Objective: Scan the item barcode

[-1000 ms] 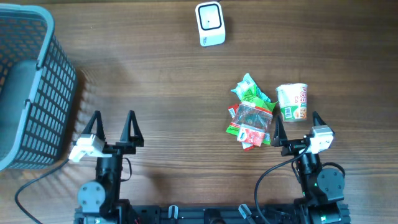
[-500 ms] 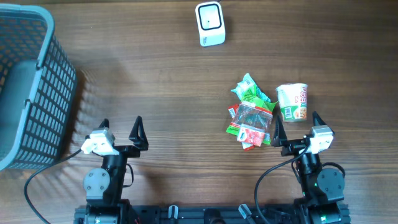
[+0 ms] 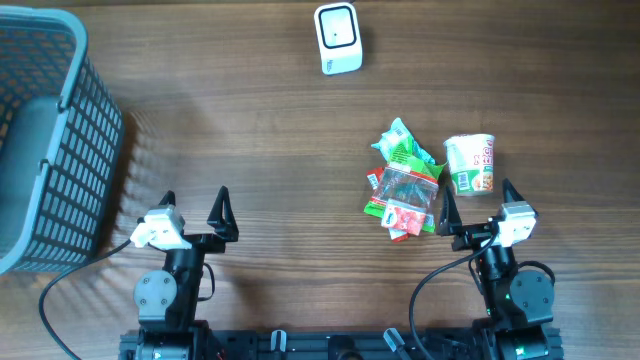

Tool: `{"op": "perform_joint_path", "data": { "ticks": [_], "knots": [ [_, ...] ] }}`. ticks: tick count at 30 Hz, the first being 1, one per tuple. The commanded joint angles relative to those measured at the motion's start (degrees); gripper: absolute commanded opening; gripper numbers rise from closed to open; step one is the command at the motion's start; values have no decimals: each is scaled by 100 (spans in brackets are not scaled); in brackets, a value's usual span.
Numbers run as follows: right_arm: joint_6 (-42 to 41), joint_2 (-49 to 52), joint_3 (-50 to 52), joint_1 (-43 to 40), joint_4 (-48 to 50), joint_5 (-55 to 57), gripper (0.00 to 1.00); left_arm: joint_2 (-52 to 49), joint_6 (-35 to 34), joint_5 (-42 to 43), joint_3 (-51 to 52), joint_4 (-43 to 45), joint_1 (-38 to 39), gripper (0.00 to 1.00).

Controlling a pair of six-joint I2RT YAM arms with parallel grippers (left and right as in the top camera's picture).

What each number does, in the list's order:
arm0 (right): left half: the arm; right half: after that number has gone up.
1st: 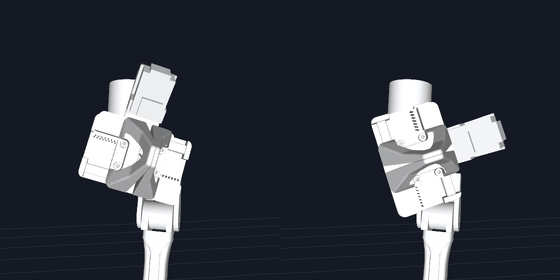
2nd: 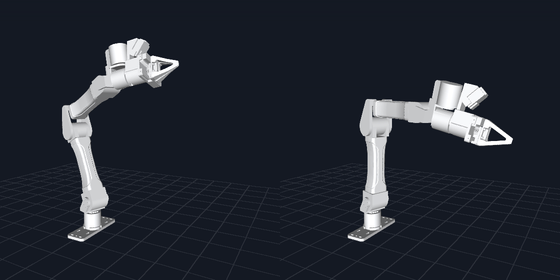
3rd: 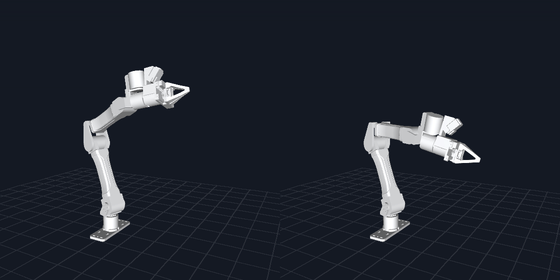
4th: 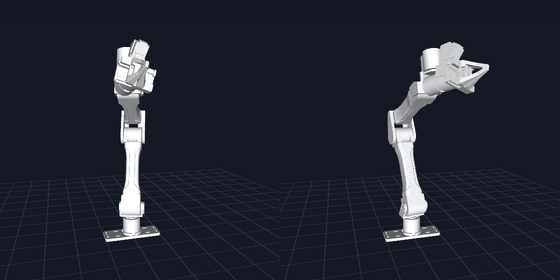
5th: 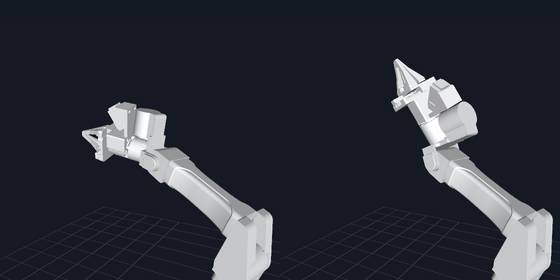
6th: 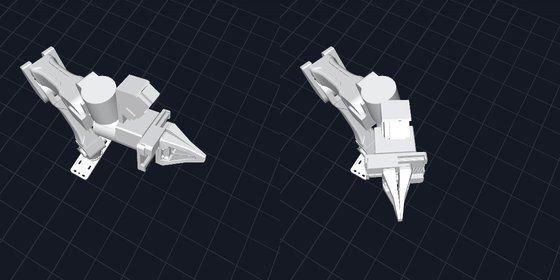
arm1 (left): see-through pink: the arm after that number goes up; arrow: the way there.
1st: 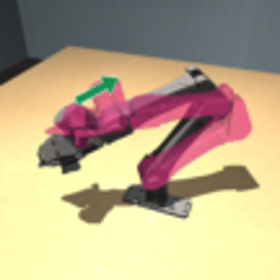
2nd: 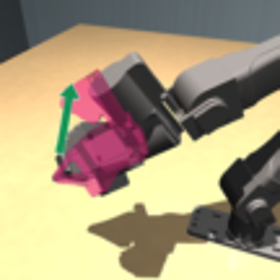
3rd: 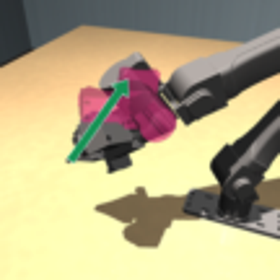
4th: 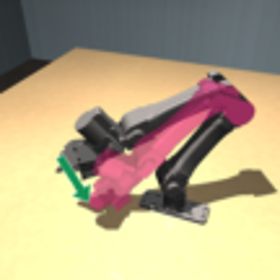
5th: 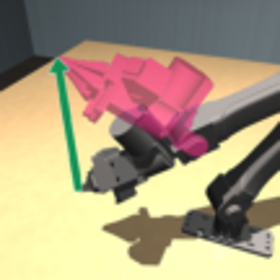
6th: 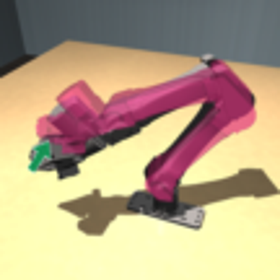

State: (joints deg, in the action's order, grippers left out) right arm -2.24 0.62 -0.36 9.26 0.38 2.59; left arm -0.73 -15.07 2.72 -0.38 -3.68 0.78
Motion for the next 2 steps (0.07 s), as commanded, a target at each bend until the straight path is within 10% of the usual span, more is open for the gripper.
{"op": "perform_joint_path", "data": {
  "ticks": [1,2],
  "knots": [
    [59,-42,7,-24,20,-57,100,35,138,26,7,-59,-31,100],
    [61,-42,7,-24,20,-57,100,35,138,26,7,-59,-31,100]
  ]
}}
